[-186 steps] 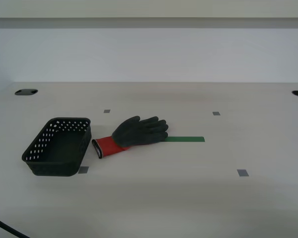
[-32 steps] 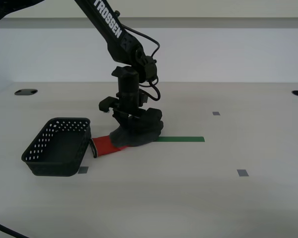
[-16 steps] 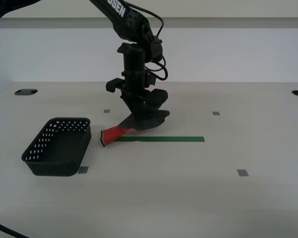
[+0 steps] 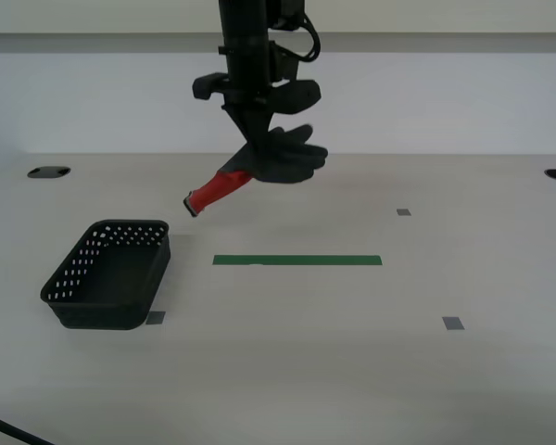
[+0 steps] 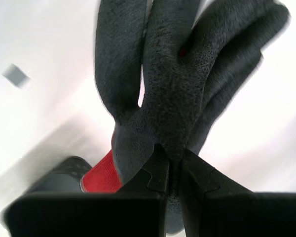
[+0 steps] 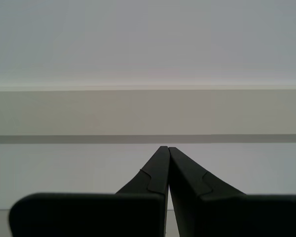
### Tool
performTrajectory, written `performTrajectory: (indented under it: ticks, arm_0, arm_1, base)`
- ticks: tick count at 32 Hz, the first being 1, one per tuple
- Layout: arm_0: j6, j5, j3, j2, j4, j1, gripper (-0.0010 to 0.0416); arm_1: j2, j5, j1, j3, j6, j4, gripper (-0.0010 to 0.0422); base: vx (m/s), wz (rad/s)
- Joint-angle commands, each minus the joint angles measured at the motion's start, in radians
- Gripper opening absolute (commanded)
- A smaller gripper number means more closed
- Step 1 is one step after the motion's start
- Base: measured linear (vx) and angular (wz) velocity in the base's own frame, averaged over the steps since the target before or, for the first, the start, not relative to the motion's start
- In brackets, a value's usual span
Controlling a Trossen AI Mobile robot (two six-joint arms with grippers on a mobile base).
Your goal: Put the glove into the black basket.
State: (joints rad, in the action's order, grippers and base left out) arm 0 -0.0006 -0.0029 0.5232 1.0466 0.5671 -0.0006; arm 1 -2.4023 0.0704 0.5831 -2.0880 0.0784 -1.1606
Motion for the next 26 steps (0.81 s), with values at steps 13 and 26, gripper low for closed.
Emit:
performTrajectory:
  ticks: [13, 26]
  arm_0:
    - [0.0, 0.0, 0.001, 0.0, -0.005, 0.001, 0.0001]
    - [0.0, 0.0, 0.001, 0.0, -0.011, 0.001, 0.0001]
  arm_1:
    - [0.355, -0.011, -0.023, 0.188, 0.004, -0.081, -0.0001]
    - [0.649, -0.089, -0.201, 0.509, -0.015, -0.061, -0.0001]
  base:
    - [0.0, 0.0]
    - [0.0, 0.0]
